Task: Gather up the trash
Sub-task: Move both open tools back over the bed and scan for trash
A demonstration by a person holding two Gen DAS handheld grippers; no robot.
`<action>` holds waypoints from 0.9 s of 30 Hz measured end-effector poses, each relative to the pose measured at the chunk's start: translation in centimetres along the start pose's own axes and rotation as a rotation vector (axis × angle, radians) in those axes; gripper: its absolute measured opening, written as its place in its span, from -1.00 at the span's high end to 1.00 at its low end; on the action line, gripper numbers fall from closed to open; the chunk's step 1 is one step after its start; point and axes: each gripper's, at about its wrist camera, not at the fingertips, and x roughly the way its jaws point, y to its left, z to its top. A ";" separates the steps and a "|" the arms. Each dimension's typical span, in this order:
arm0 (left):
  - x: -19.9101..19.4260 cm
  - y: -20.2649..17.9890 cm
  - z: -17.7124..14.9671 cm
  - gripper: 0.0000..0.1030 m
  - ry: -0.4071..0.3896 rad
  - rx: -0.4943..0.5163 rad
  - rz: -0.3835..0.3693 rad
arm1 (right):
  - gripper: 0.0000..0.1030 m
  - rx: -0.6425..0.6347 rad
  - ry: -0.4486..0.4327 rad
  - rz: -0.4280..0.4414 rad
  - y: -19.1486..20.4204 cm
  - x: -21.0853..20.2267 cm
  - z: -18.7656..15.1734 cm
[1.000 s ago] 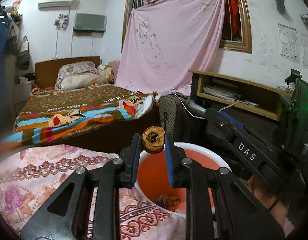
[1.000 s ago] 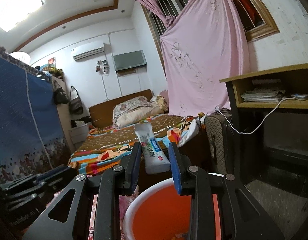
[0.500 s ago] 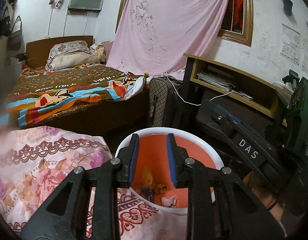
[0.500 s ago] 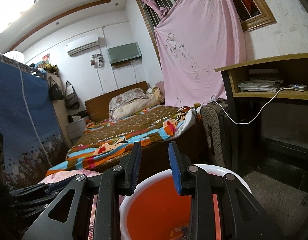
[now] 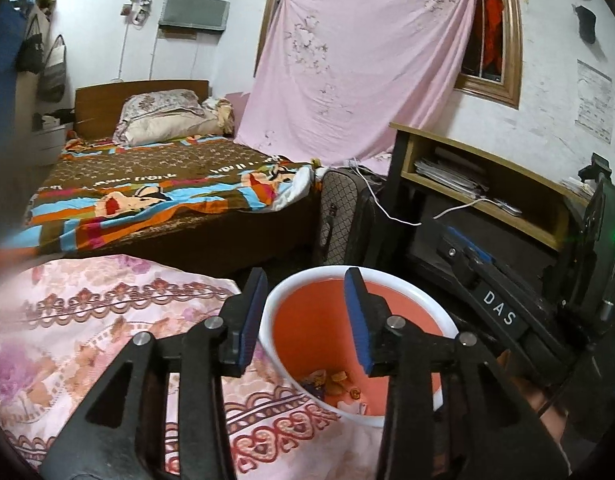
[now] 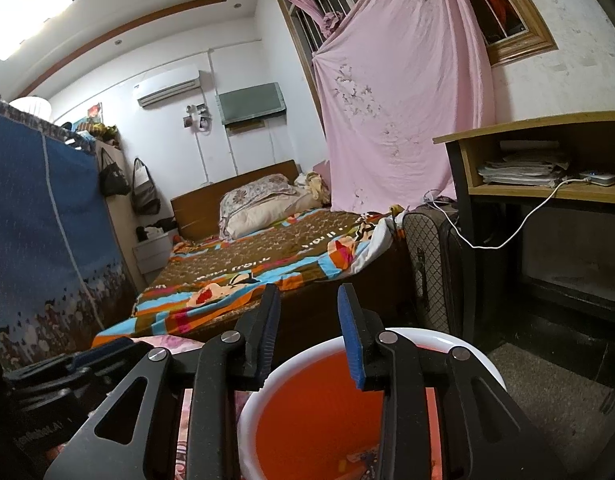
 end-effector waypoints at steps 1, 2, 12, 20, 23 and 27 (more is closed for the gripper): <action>-0.2 0.2 0.0 0.49 -0.004 -0.005 0.007 | 0.39 -0.003 0.000 0.002 0.1 0.0 0.0; -0.4 0.4 0.1 0.47 -0.007 -0.009 0.013 | 0.35 -0.006 -0.001 0.005 0.2 0.0 0.0; -2.8 3.1 -0.1 0.16 -0.044 -0.062 0.123 | 0.13 -0.054 -0.003 0.033 1.8 -0.1 -0.3; -4.9 4.6 -0.3 -0.19 -0.089 -0.093 0.210 | -0.35 -0.095 -0.017 0.048 3.0 -0.4 -0.4; -5.6 5.1 -0.5 -0.34 -0.101 -0.096 0.246 | -0.47 -0.104 -0.034 0.060 3.6 -0.9 -0.4; -6.5 5.8 -0.7 -0.47 -0.123 -0.107 0.284 | -0.65 -0.117 -0.053 0.073 4.2 -1.2 -0.4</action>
